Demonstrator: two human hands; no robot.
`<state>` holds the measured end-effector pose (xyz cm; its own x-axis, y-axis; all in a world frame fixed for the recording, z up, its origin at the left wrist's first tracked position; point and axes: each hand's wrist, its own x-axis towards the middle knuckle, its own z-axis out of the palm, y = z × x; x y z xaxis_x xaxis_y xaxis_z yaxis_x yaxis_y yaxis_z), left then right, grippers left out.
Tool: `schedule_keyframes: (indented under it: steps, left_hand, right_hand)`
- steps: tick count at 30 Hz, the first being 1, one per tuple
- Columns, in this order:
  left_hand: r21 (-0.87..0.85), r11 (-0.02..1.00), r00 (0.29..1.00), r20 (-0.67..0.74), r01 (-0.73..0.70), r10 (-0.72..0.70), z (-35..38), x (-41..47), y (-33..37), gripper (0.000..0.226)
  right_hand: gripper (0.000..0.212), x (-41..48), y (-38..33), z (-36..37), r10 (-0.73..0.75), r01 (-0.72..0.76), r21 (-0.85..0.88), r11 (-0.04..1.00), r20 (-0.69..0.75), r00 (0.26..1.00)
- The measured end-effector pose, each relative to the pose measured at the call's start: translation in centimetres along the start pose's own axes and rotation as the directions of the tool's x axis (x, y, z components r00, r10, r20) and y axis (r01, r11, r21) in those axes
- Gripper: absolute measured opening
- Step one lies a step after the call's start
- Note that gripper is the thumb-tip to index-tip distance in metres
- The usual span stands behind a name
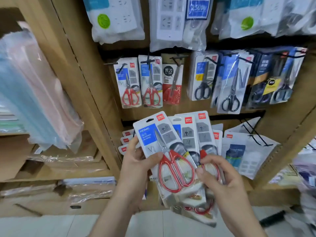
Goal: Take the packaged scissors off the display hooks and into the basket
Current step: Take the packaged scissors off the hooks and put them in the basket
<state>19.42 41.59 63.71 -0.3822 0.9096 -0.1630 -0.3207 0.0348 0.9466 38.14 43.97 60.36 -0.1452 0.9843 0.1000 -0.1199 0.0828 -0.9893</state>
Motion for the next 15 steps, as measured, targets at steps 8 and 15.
schedule_keyframes:
  steps: [8, 15]
  left_hand:
    - [-0.049, 0.998, 0.996, 0.079, 0.040, -0.036, -2.2, 4.7, 1.9, 0.053]
    - [0.054, 0.998, 0.993, 0.114, 0.019, -0.025, -4.4, 7.6, 4.3, 0.075]
  right_hand:
    - [0.034, 3.5, -0.4, 3.8, 0.022, -0.021, 0.010, 1.000, -0.068, 0.997]
    - [0.028, 5.6, -0.3, 5.4, -0.058, 0.057, -0.070, 0.996, -0.012, 0.998]
